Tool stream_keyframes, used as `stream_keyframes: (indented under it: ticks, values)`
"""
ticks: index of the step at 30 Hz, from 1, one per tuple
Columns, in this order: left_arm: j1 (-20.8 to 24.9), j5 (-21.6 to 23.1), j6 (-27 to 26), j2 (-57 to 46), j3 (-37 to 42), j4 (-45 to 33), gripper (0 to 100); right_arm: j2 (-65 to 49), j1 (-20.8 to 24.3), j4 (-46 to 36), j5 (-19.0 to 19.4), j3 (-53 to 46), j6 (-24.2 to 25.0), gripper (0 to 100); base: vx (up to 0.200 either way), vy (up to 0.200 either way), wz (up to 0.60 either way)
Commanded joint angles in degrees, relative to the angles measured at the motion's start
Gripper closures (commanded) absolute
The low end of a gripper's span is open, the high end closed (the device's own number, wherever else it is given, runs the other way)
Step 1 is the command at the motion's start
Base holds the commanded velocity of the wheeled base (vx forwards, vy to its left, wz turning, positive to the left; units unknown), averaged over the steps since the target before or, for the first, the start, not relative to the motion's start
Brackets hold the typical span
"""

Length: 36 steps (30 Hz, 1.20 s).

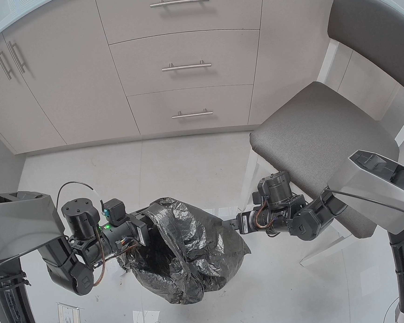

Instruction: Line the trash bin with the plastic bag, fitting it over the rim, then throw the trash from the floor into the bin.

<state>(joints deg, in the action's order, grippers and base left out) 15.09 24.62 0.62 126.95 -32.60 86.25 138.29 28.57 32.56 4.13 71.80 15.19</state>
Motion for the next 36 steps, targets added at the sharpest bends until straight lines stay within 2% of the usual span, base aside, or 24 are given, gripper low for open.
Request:
stream_keyframes:
  ticks: [1, 9, 15, 20, 24, 25, 26, 33, 36]
  values:
    - [-0.24, -0.02, -0.01, -0.30, 0.25, 0.24, 100, 0.49, 0.34, 0.05, 0.09, -0.79, 0.02, 0, 0.000, 0.000, 0.00]
    - [-0.33, 0.16, 0.08, -0.04, 0.08, 0.24, 100, 0.05, 2.01, 0.22, 0.35, -3.34, -0.42, 0, 0.000, 0.000, 0.00]
    - [-0.33, 0.16, 0.17, 0.05, 0.08, 0.41, 100, -1.53, 4.21, 0.75, 3.78, -7.55, -0.34, 0, 0.000, 0.000, 0.00]
    - [-0.33, 0.07, 1.40, -0.04, 0.17, 1.29, 100, -1.00, 5.79, 0.93, 3.69, -7.82, -0.42, 0, 0.000, 0.000, 0.00]
    - [-0.41, 0.07, 1.40, 0.05, 0.25, 1.29, 100, 1.02, 6.23, 1.10, -0.09, -5.36, -0.16, 0, 0.000, 0.000, 0.00]
    - [-0.33, 0.07, 1.40, 0.05, 0.25, 1.29, 100, 1.37, 5.79, 1.10, -3.61, -4.30, 0.02, 0, 0.000, 0.000, 0.00]
    - [-0.33, 0.07, 1.40, 0.05, 0.25, 1.29, 100, 1.19, 5.53, 1.10, -4.92, -4.39, -0.07, 0, 0.000, 0.000, 0.00]
    - [-0.24, 0.16, 1.40, 0.40, 0.17, 1.29, 100, 0.75, 3.77, 1.10, -5.89, -4.65, -0.16, 0, 0.000, 0.000, 0.00]
    - [-0.33, 0.16, 1.40, 0.58, 0.17, 1.29, 100, 0.84, 3.68, 1.19, -8.35, -4.74, 0.10, 0, 0.000, 0.000, 0.00]
